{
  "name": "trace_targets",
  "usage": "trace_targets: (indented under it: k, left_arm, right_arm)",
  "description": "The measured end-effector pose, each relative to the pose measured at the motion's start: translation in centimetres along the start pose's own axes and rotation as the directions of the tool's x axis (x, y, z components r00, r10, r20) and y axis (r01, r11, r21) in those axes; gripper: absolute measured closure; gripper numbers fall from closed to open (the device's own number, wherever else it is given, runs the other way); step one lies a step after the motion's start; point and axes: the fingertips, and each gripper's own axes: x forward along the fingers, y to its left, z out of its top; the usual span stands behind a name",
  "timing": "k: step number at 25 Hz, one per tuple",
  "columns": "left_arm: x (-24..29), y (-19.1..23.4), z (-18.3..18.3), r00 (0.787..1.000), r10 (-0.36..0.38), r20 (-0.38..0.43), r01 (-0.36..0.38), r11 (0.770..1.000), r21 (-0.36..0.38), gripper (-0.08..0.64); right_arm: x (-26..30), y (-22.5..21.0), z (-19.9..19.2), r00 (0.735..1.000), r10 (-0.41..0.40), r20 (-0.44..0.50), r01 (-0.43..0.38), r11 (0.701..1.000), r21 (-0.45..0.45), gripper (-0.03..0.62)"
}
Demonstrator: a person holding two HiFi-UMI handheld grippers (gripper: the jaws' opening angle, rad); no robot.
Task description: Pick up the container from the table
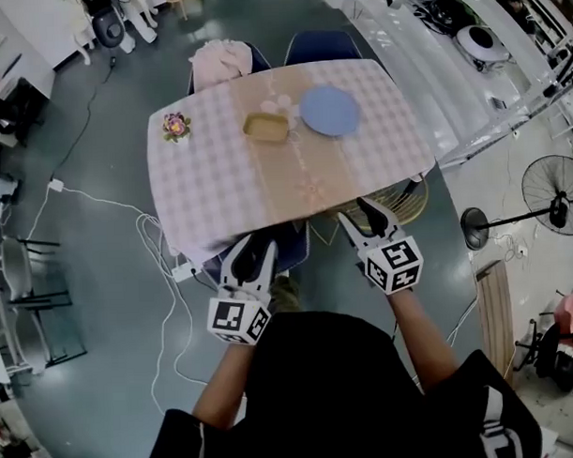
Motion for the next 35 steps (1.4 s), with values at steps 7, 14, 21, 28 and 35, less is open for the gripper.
trace_targets:
  k: [7,14,21,28,35]
  left_arm:
    - [5.5,7.1,4.3,1.000,-0.007,0.010,0.007,0.998,0.065,0.436]
    - [8.4,10.6,5.1,1.000,0.027,-0.006,-0.027,1.000,-0.004,0.436]
    - [9.8,13.6,4.0,0.993,0.107,-0.056,-0.108,0.994,-0.023,0.436]
    - [10.6,16.2,2.4,0.976,0.195,-0.100,-0.196,0.980,-0.009,0.436]
    - [11.0,16.8,0.6,0.956,0.249,-0.158,-0.256,0.966,-0.028,0.436]
  right_arm:
    - [13.1,-4.6,2.1,0.997,-0.075,-0.029,0.077,0.993,0.090,0.422]
    - [24.0,-7.9,-2.0,0.983,-0.086,-0.162,0.108,0.986,0.128,0.422]
    - [33.8,-9.0,-7.0,0.960,-0.006,-0.281,0.013,1.000,0.022,0.422]
    - [41.5,-11.6,-12.2,0.934,-0.003,-0.358,0.022,0.999,0.049,0.422]
    - [45.6,-14.2,-15.4,0.909,-0.006,-0.417,0.103,0.972,0.209,0.422]
